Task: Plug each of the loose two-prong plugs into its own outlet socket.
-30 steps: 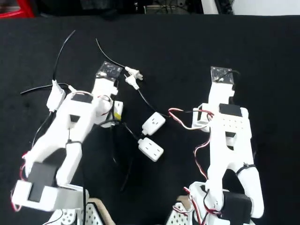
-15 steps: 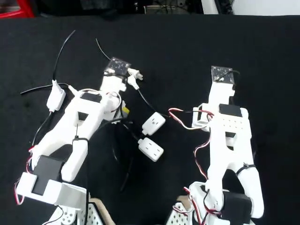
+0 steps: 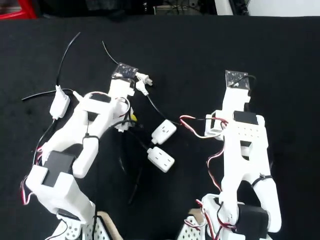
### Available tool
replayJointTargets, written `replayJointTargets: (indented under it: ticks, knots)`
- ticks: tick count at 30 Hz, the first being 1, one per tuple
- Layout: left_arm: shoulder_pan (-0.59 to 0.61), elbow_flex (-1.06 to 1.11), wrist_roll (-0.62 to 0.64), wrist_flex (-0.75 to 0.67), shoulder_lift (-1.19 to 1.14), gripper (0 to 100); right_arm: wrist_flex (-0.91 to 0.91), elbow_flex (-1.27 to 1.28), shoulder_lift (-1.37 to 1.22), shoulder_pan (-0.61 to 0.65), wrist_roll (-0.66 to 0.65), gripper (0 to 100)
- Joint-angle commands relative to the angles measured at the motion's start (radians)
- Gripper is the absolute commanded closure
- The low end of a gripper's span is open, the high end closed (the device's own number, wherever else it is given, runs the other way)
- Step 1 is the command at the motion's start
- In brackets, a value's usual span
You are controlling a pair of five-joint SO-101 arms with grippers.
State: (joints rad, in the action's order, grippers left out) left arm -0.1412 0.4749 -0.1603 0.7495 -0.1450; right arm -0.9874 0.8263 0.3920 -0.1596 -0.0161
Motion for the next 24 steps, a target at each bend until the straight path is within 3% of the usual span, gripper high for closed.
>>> replayJointTargets:
  ticks: [1, 8, 14, 20, 24]
  knots:
    - [0.002, -0.058, 0.006, 0.014, 0.002, 83, 0.017, -0.004, 0.004, 0.014, 0.003, 95.6]
    - [0.002, -0.058, 0.006, 0.044, 0.006, 98, 0.017, -0.004, 0.004, 0.014, 0.003, 95.6]
    - [0.013, -0.179, -0.021, 0.342, 0.069, 97, 0.017, -0.004, 0.004, 0.014, 0.003, 95.6]
    - [-0.033, -0.154, -0.204, 0.641, 0.339, 97, 0.017, -0.002, 0.004, 0.014, 0.003, 95.6]
    - [-0.036, 0.073, -0.394, 0.649, 0.569, 97, 0.017, -0.002, 0.004, 0.014, 0.003, 95.6]
